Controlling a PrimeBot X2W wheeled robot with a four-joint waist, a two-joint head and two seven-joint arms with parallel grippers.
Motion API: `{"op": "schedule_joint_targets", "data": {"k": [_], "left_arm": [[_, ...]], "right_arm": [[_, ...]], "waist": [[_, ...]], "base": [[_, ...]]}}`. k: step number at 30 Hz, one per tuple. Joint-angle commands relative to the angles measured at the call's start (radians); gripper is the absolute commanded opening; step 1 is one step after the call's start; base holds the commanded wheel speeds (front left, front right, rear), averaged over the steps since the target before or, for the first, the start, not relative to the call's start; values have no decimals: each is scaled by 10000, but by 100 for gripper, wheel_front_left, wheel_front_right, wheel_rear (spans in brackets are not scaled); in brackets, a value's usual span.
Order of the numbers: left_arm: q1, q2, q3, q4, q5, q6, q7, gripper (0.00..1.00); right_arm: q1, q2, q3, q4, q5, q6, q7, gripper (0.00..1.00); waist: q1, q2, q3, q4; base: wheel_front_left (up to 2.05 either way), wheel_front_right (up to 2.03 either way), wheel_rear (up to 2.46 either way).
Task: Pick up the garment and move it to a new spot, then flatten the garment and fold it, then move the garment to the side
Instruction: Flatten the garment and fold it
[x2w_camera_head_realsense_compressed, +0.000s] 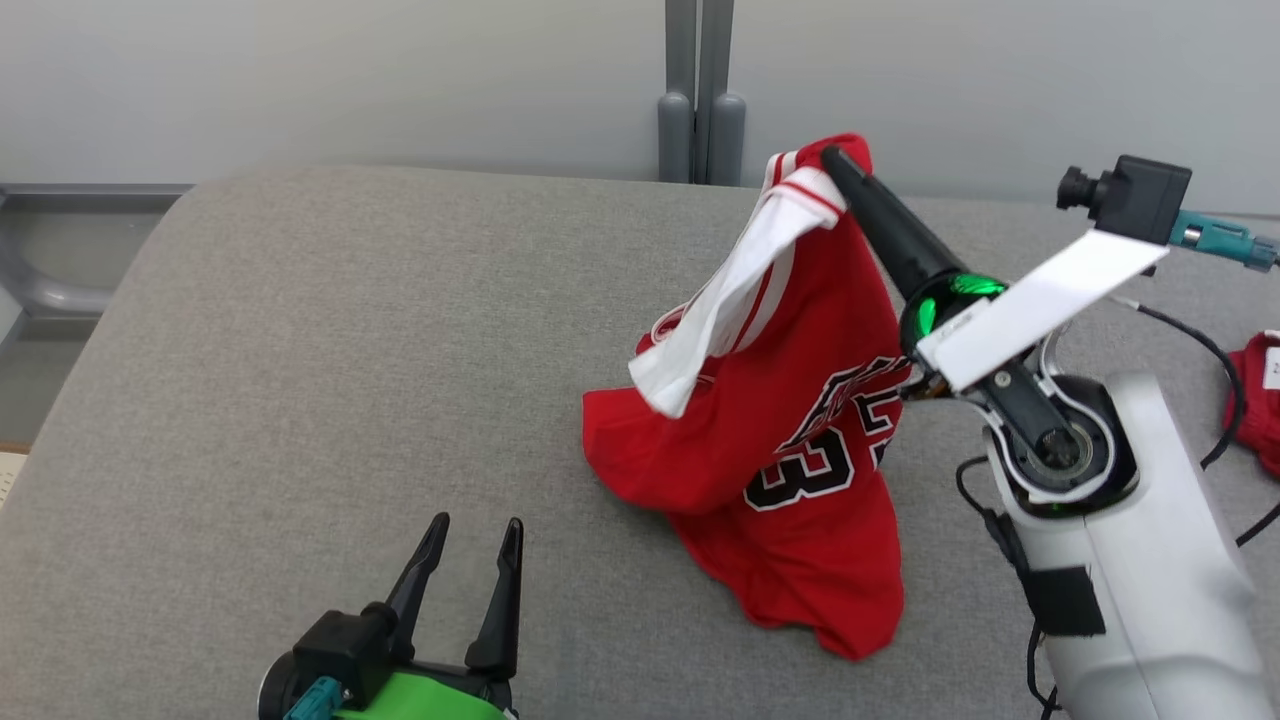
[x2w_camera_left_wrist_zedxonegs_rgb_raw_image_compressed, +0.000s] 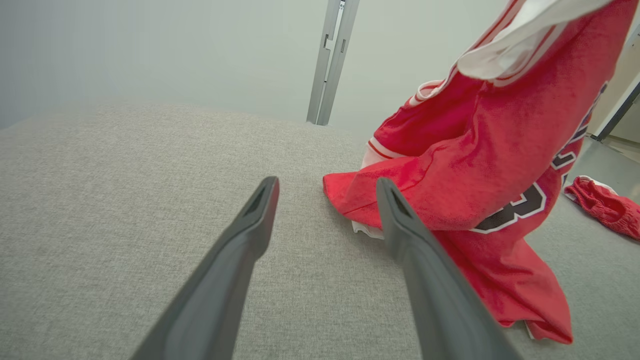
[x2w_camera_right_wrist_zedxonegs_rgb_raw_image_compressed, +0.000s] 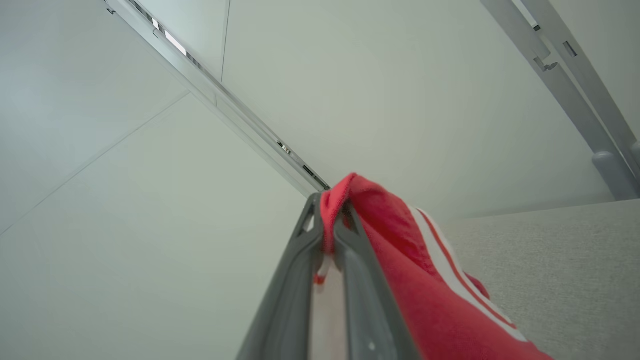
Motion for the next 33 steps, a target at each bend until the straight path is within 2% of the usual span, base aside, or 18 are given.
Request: {"op": "schedule_joint_targets", "data": {"k": [1, 5, 9, 15, 19, 22, 27, 28, 29, 30, 33], "left_arm": [[150, 1, 26, -11, -66, -24, -29, 100], [337, -8, 122, -102, -182, -24, -27, 100], [542, -10, 300, -196, -244, -24, -18, 100], [424, -11, 380, -282, -20, -24, -17, 100], [28, -12, 320, -264, 120, -24, -17, 100], [-272, -11, 159, -185, 190, -24, -17, 100], [-562, -6, 37, -92, 248, -24, -17, 100], [-613, -6, 19, -78, 265, -24, -17, 100], [-654, -6, 1, -69, 274, -24, -17, 100], [-672, -7, -12, -53, 280, -24, -17, 100], [-639, -5, 43, -28, 295, -24, -17, 100]], "right_arm": [[-363, -14, -237, 555, 199, 4, -233, 0], [-714, -14, -1189, 2118, -123, 6, -443, 0], [-131, -8, -2644, 2992, -668, 6, 219, 0], [850, -183, -4921, 2957, -2259, 6, 1905, 0], [952, -208, -6429, 3280, -3533, 6, 2259, 0], [678, -193, -7120, 3851, -4584, 6, 2117, 0], [236, -104, -7533, 4807, -5496, 4, 1772, 2], [141, -98, -7565, 4938, -5660, 4, 1565, 35], [75, -99, -7492, 4970, -5834, 6, 1319, 62], [61, -113, -7431, 5044, -6038, 4, 1067, 100], [262, -488, -6684, 4674, -6541, 6, 188, 100]], "waist": [[0, 0, -282, 250], [0, 0, -384, 235], [0, 0, -352, -71], [0, 0, 78, -750], [0, 0, 495, -1072], [0, 0, 770, -1183], [0, 0, 1094, -1224], [0, 0, 1157, -1213], [0, 0, 1200, -1199], [0, 0, 1215, -1185], [0, 0, 1234, -1178]], "base": [[0, 0, 0], [0, 0, 0], [0, 0, 0], [0, 0, 0], [0, 0, 0], [0, 0, 0], [0, 0, 0], [0, 0, 0], [0, 0, 0], [0, 0, 0], [0, 0, 0]]}}
